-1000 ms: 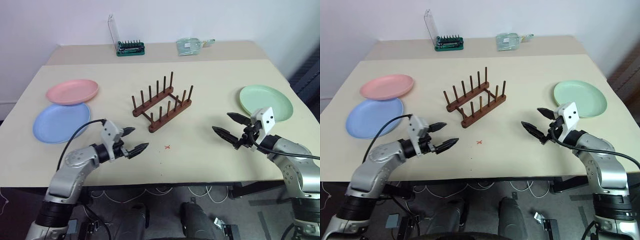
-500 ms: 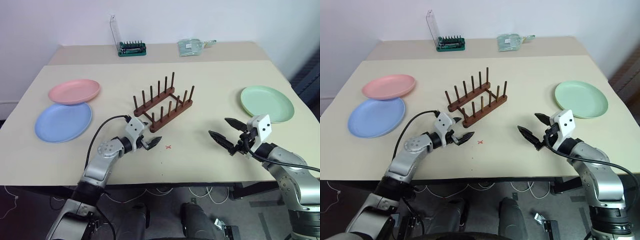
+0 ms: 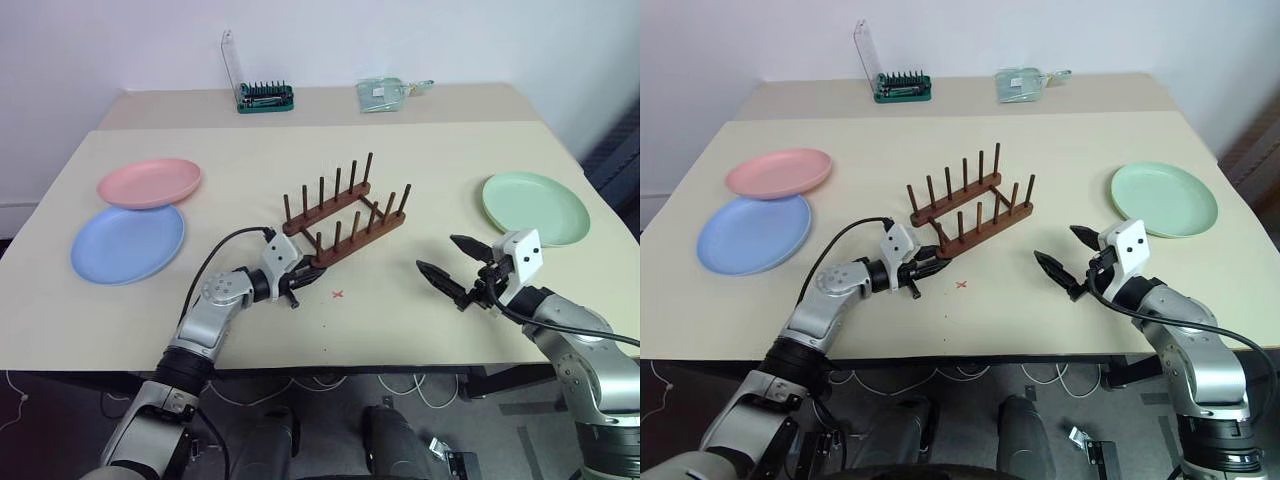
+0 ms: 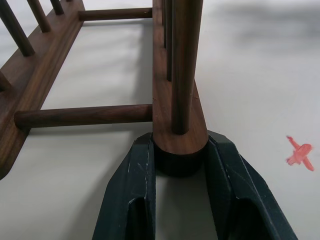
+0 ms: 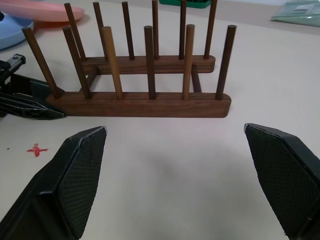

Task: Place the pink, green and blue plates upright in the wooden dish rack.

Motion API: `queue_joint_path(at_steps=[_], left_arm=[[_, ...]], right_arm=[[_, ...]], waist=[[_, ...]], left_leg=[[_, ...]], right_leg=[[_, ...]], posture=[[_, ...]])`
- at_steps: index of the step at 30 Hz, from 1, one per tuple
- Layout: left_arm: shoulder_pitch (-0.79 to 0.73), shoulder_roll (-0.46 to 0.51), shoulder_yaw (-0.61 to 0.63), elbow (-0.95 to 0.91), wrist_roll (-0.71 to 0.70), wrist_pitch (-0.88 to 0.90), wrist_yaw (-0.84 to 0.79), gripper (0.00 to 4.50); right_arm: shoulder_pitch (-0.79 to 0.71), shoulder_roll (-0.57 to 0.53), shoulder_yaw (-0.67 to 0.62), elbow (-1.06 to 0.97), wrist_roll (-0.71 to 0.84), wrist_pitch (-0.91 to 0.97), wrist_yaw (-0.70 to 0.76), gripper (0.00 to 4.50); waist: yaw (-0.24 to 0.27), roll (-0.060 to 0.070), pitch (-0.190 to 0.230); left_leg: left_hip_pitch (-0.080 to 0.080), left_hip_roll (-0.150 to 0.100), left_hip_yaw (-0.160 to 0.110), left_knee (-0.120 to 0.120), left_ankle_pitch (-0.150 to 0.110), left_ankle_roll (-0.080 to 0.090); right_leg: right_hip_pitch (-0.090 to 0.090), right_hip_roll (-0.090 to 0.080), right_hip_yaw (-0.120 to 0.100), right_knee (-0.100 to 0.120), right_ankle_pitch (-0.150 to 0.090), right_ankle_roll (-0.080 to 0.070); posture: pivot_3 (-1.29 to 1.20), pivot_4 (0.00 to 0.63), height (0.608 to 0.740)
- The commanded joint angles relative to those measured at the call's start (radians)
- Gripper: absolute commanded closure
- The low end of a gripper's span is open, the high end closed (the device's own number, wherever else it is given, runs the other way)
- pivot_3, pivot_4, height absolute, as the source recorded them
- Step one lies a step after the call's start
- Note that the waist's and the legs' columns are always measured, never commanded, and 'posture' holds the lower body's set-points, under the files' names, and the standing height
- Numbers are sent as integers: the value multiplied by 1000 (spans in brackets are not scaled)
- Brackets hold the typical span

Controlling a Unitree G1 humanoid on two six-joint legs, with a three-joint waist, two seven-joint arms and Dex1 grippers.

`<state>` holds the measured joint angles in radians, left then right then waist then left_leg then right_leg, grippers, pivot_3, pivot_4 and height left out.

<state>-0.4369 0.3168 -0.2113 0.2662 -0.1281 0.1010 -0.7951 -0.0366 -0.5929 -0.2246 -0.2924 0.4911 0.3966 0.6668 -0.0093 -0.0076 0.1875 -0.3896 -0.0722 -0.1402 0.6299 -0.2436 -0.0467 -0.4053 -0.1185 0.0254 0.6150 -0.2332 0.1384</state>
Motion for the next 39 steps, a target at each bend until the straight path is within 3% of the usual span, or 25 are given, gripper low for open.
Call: queue_joint_path(at_steps=[1,7,13,14,19,21,23,29,30,35,39], left_arm=[[-1,15,-43,-12,-34,-51,-159,3732],[-85,47,-89,107,-23,-108,-374,3732],[-194,29,-52,305,-3,-147,-381,3732],[-198,29,-46,316,-7,-143,-383,2649],[-164,66,-4,289,-11,-138,-345,283],[-139,90,12,252,-17,-106,-336,233],[-69,123,42,142,-68,-35,-352,752],[76,162,-18,-152,-132,159,-393,3686],[86,154,-40,-185,-108,176,-365,4121],[89,77,-75,-232,-81,245,-257,4121],[55,7,-76,-146,-18,215,-125,4121]], right_arm=[[38,-53,2,-19,-41,-11,33,0],[87,-90,1,-17,-59,-18,72,0],[116,-70,4,-56,-81,-20,41,0],[123,-71,4,-61,-84,-19,39,0],[153,-90,-8,-71,-90,-4,47,0],[155,-100,-9,-66,-95,-3,55,535],[157,-119,8,-69,-106,17,63,1274],[120,-127,69,-49,-148,35,61,4393],[108,-129,88,-35,-182,25,45,4500],[56,-121,163,36,-289,15,-1,4500],[-21,-98,222,125,-395,-22,-67,4500]], waist=[[1,0,0],[0,0,0],[-1,-1,0],[-1,-1,0],[-6,0,0],[-11,0,0],[-13,0,0],[0,1,0],[2,1,0],[11,0,0],[12,0,-3]], left_leg=[[0,0,0,0,0,0],[0,0,0,0,0,0],[0,0,0,1,0,0],[0,0,0,1,0,0],[0,0,0,0,0,1],[1,1,0,0,0,1],[1,1,0,0,0,1],[1,1,0,0,0,1],[0,1,0,0,0,1],[0,0,0,1,0,1],[1,0,0,1,0,1]], right_leg=[[0,0,0,0,0,0],[0,0,0,0,0,0],[0,0,0,0,0,0],[0,0,0,0,0,0],[0,0,0,1,0,1],[0,0,0,1,0,1],[0,0,0,2,0,1],[0,0,0,2,0,0],[0,0,0,1,0,0],[1,0,0,0,0,0],[1,0,0,0,0,0]], posture=[[0,150,740],[0,150,740],[0,150,740],[0,150,740],[0,150,740],[0,150,740],[0,150,740],[0,150,740],[0,150,740],[0,150,740],[0,150,740]])
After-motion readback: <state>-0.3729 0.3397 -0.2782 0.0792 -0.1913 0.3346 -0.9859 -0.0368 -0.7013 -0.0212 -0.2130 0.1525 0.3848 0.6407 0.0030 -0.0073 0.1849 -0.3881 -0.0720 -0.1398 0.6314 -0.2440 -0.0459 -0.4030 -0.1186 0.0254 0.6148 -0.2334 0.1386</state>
